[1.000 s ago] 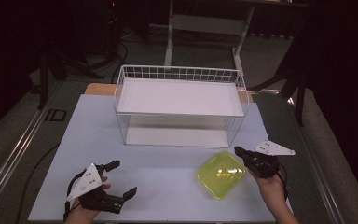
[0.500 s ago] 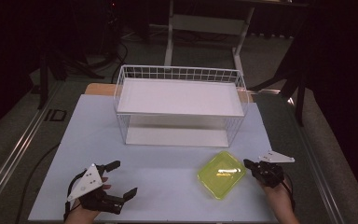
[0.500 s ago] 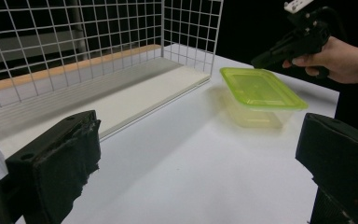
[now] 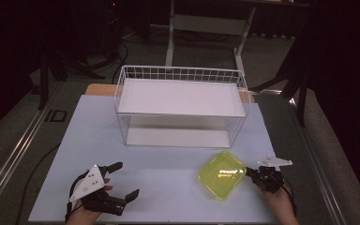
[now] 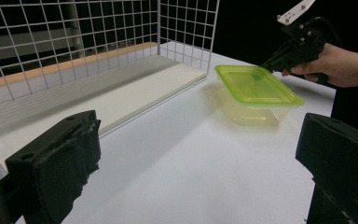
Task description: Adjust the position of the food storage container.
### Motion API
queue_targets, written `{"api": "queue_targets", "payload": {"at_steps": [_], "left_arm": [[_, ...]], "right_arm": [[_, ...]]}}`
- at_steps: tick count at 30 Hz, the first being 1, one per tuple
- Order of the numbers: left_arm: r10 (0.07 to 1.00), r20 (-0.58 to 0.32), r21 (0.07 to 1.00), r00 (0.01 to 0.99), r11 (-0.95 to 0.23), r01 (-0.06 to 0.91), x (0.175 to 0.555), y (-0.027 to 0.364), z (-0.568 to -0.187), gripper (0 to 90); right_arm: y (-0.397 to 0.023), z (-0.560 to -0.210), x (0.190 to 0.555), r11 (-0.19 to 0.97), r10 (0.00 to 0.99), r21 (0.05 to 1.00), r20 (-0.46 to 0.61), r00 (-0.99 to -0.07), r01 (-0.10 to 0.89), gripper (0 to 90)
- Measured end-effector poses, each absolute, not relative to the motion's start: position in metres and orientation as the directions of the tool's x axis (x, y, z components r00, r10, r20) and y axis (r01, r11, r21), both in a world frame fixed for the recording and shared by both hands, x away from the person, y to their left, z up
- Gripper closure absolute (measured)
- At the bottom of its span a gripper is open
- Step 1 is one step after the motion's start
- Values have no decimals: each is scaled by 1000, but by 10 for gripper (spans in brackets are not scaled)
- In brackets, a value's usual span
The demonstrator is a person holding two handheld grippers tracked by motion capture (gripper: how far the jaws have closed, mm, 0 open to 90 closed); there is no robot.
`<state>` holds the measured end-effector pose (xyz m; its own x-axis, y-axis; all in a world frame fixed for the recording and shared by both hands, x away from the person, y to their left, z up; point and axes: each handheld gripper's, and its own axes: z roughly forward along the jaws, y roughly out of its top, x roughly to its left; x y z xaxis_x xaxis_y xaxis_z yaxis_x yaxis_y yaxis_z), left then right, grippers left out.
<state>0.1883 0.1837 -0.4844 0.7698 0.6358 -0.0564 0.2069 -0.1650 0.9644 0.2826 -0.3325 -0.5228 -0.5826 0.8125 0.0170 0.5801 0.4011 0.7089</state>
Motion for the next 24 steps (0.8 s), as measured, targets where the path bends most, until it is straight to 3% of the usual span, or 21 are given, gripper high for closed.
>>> {"api": "queue_targets", "payload": {"at_steps": [19,24], "left_arm": [[637,-53,965,769,-166,204,187,184,-484,7],[637,-52,964,769,-168,204,187,184,-484,6]], "right_arm": [[-310,-527,267,464,720,695,67,-691,550,900],[-308,-531,253,493,643,704,101,-759,512,900]]}}
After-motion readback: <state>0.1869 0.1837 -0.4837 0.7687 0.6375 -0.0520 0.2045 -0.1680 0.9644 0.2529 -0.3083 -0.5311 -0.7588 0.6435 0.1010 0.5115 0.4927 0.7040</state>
